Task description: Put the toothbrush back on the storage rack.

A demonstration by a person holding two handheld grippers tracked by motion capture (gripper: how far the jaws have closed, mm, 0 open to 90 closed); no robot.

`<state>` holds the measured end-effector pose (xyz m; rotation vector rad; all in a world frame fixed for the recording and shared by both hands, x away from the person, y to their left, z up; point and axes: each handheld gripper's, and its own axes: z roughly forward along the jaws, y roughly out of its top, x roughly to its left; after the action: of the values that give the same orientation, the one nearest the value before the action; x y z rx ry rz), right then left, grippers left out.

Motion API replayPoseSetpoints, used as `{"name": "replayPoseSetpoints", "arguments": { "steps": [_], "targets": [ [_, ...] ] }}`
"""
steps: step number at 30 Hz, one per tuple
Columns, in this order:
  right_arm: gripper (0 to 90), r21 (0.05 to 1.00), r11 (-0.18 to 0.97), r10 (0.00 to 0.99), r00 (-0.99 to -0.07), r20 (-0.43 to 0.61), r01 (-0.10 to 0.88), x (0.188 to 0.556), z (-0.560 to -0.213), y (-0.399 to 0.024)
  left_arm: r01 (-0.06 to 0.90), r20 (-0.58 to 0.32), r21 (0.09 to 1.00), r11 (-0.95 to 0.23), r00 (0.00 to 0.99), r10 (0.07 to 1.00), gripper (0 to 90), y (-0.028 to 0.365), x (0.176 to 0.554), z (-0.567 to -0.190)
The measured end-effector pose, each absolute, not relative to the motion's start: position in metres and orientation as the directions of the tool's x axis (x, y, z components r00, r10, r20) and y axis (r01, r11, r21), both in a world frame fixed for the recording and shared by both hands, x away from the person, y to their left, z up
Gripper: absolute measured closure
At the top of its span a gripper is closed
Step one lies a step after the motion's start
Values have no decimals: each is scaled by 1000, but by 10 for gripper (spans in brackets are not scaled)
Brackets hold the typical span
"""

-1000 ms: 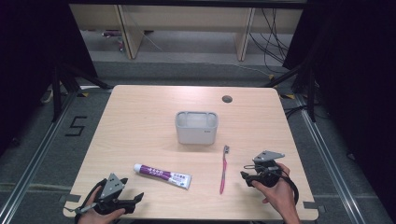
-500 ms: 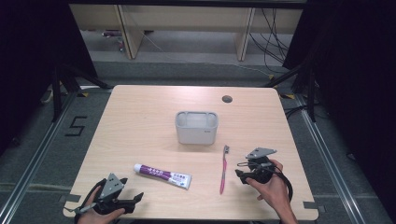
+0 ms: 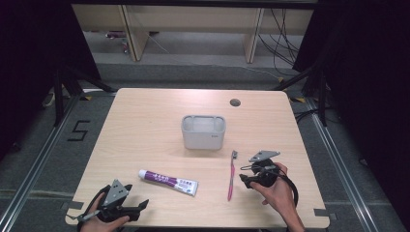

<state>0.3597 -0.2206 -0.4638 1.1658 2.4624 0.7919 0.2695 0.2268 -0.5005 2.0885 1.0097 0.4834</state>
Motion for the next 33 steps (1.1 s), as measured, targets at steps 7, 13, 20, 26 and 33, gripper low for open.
{"name": "replayPoseSetpoints", "arguments": {
  "steps": [7, 13, 20, 26, 33],
  "targets": [
    [444, 567, 551, 761, -647, -40, 613, 366, -462, -208, 501, 13, 765, -405, 616, 788, 200, 227, 269, -500],
    [489, 547, 562, 756, -654, -35, 621, 372, -464, -197, 499, 12, 767, -404, 619, 786, 201, 227, 269, -501],
    [507, 512, 581, 750, -661, -34, 633, 384, -468, -181, 499, 15, 764, -410, 621, 784, 202, 227, 269, -501],
    [520, 491, 581, 754, -656, -24, 649, 390, -471, -174, 499, 12, 766, -406, 620, 785, 202, 227, 269, -501],
    [520, 457, 601, 749, -662, -35, 656, 396, -477, -169, 500, 12, 764, -408, 621, 784, 202, 226, 269, -501]
  ]
}}
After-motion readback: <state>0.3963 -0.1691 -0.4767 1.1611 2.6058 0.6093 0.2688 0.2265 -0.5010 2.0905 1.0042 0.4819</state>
